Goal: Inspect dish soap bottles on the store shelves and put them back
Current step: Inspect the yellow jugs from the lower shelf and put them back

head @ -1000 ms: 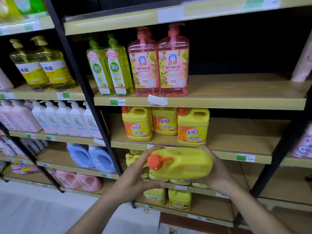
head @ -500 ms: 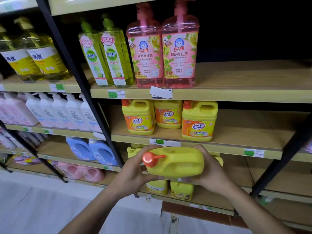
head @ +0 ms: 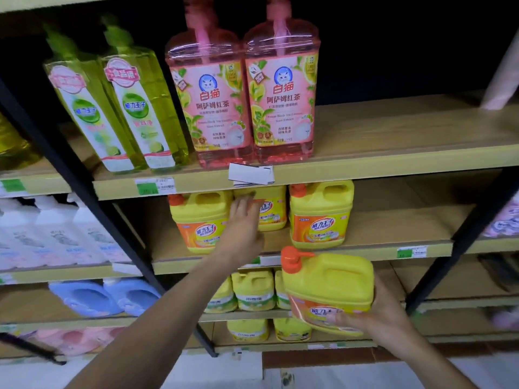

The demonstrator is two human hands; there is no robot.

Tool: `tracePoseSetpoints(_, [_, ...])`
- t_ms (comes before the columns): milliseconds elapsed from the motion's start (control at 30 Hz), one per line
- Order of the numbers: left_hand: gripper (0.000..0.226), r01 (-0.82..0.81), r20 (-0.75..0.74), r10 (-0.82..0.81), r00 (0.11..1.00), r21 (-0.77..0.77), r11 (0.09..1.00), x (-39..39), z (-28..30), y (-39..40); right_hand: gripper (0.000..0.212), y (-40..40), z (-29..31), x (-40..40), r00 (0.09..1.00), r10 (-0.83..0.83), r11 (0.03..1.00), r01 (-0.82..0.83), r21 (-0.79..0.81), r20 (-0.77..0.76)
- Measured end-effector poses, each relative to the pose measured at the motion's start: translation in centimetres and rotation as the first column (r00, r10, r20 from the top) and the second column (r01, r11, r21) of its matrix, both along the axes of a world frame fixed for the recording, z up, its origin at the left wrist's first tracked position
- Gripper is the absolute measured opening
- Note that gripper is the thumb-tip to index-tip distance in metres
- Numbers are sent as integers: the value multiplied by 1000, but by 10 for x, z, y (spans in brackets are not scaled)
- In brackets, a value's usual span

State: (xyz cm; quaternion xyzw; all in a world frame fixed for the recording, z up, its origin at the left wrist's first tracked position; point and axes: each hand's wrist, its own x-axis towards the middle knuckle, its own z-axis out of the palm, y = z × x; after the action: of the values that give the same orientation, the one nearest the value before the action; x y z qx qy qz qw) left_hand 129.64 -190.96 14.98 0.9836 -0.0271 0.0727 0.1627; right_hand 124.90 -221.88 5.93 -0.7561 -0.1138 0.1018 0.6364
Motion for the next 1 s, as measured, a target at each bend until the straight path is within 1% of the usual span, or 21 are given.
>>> tracePoseSetpoints(67, [61, -62, 111, 35, 993, 252, 966, 33, -6, -9, 100, -9, -7, -6, 999, -39, 999, 39, -18, -18])
tracePoseSetpoints(100, [49, -103, 143, 57, 988, 336, 936, 48, -8, -11, 103, -13, -9, -10, 999, -46, 999, 46, -15, -27])
tracePoseSetpoints(133, [39, -137, 156, 84, 984, 370, 919, 60, -6, -12, 107, -16, -10, -13, 998, -48, 999, 47, -11, -35])
tracePoseSetpoints(167, [35, -160, 150, 111, 982, 367, 916, 72, -4, -11, 109, -20, -10, -17, 998, -50, 999, 50, -6, -35])
tracePoseSetpoints(200, [36, -167, 120, 133, 984, 342, 925, 84, -3, -9, 111, -23, -10, -21, 998, -53, 999, 53, -1, -28])
tracePoseSetpoints(267, [44, -170, -4, 177, 984, 263, 950, 104, -1, -2, 112, -28, -11, -28, 998, -60, 998, 60, 3, -27])
tracePoseSetpoints(333, [51, -174, -173, 202, 964, 164, 971, 115, 4, 3, 113, -32, -12, -35, 997, -58, 998, 58, 19, -46])
tracePoseSetpoints(367, [53, -162, -230, 195, 953, 154, 975, 117, 5, 5, 113, -33, -13, -37, 997, -52, 998, 53, 20, -49])
tracePoseSetpoints(400, [56, -147, -242, 187, 952, 175, 974, 117, 7, 6, 113, -35, -14, -38, 998, -47, 999, 47, 16, -50])
tracePoseSetpoints(433, [60, -140, -215, 186, 959, 212, 967, 116, 7, 7, 113, -36, -14, -38, 998, -39, 999, 40, 15, -50])
tracePoseSetpoints(533, [69, -155, -56, 186, 981, 353, 923, 102, 10, 2, 115, -41, -15, -37, 999, -17, 1000, 17, 5, -51])
tracePoseSetpoints(633, [76, -134, 83, 107, 991, 510, 850, 77, 9, -7, 110, -44, -15, -36, 997, -19, 1000, 19, 0, -68])
tracePoseSetpoints(700, [86, -132, 142, 62, 988, 560, 818, 62, 4, -7, 108, -43, -9, -37, 997, -24, 999, 26, 23, -76])
tracePoseSetpoints(767, [90, -132, 186, 28, 982, 578, 805, 51, -3, -6, 114, -43, -2, -39, 997, -20, 998, 25, 60, -79])
tracePoseSetpoints(833, [86, -135, 218, 10, 976, 565, 814, 39, -10, -4, 119, -42, 4, -41, 997, -35, 996, 40, 74, -62])
tracePoseSetpoints(1000, [85, -151, 295, -6, 956, 506, 850, 11, -18, -8, 114, -45, 22, -41, 998, -62, 998, 63, 30, -21])
